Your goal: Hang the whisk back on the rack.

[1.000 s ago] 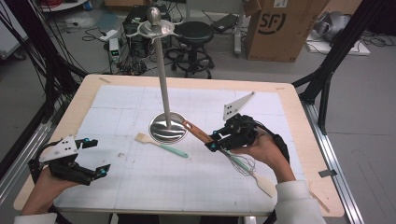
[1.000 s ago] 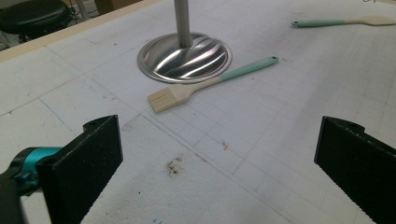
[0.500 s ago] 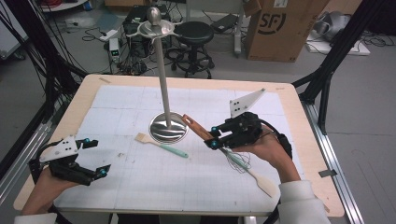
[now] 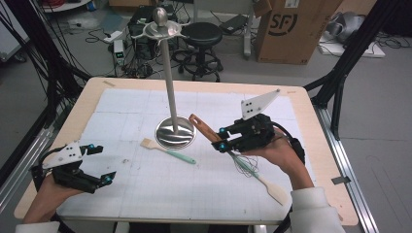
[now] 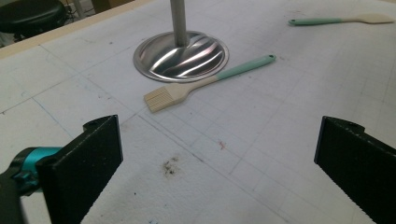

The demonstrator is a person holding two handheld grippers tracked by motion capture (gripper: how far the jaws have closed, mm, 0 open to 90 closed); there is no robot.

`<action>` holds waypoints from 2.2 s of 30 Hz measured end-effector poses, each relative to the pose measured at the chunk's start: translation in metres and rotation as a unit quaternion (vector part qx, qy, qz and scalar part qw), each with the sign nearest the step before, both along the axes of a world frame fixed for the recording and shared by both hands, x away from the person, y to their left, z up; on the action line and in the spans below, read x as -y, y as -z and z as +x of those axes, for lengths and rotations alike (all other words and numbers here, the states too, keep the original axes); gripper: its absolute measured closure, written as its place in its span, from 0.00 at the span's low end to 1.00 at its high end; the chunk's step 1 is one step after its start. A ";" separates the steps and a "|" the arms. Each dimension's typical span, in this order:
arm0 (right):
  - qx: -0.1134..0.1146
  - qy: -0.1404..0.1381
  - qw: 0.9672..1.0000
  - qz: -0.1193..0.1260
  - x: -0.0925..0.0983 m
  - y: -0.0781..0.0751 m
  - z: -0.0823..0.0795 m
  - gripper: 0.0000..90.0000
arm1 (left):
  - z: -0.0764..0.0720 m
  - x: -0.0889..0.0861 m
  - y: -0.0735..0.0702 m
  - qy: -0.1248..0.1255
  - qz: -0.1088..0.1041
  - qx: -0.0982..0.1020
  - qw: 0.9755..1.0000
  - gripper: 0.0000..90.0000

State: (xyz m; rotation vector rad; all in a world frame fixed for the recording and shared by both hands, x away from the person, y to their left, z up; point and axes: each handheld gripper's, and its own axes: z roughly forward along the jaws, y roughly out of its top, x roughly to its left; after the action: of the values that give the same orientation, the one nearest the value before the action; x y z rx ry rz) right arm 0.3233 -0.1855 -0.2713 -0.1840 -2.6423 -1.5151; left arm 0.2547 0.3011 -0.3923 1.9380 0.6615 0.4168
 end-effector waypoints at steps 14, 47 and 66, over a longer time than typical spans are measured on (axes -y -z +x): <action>0.016 0.027 0.999 0.011 0.005 -0.005 -0.001 0.78 | 0.000 0.002 -0.007 0.014 -0.013 -0.004 1.000 0.02; 0.038 0.063 0.997 0.021 0.000 -0.016 -0.001 0.78 | 0.014 0.035 -0.114 0.086 0.029 0.023 0.996 0.02; 0.063 0.073 0.995 0.037 -0.016 -0.028 -0.003 0.78 | 0.018 0.075 -0.162 0.140 0.028 0.042 0.989 0.02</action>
State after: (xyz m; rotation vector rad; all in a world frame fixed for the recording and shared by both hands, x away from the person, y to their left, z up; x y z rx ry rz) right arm 0.3199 -0.1691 -0.2437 -0.2931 -2.7153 -1.7216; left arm 0.2730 0.2258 -0.2304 2.0195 0.3198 0.3423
